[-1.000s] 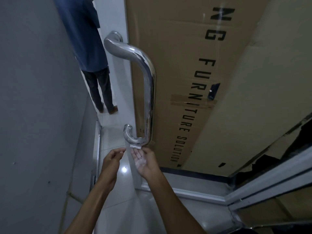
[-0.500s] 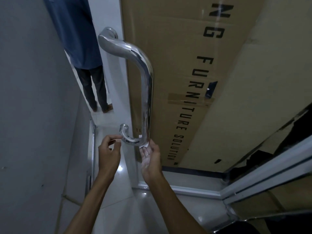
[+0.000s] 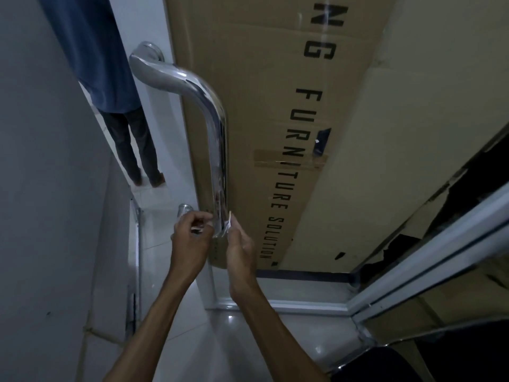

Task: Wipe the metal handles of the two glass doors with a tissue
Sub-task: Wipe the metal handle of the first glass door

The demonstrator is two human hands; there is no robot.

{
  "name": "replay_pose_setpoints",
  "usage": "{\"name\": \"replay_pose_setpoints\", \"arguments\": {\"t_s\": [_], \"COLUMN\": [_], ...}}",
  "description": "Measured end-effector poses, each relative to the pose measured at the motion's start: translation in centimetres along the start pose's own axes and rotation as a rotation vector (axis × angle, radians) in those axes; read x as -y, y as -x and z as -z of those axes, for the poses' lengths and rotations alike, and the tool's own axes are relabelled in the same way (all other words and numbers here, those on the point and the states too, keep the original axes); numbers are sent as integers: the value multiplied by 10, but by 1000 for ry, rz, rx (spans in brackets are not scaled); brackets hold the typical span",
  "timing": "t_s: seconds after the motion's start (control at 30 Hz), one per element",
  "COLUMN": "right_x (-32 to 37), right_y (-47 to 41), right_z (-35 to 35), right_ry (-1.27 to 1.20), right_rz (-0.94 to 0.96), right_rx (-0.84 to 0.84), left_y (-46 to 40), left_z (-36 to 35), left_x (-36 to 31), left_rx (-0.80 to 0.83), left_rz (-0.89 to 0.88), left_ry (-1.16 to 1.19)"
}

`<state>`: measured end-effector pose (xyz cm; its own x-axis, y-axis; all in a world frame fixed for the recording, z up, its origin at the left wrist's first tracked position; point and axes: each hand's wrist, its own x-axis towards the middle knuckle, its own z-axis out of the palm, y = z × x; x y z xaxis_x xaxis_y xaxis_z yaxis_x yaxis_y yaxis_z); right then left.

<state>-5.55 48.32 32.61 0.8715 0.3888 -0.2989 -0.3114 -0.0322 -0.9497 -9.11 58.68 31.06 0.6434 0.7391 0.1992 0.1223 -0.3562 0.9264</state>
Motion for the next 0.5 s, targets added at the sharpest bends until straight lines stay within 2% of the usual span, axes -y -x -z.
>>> {"name": "replay_pose_setpoints", "arguments": {"t_s": [0.23, 0.5], "right_x": [31, 65], "right_y": [14, 31], "right_z": [3, -15], "right_ry": [147, 121], "right_rz": [168, 359], "right_rx": [117, 88], "left_y": [-4, -15], "left_z": [0, 4], "left_x": [-9, -39], "left_rx": [-25, -64], "left_rz": [27, -39], "left_ry": [34, 60]}}
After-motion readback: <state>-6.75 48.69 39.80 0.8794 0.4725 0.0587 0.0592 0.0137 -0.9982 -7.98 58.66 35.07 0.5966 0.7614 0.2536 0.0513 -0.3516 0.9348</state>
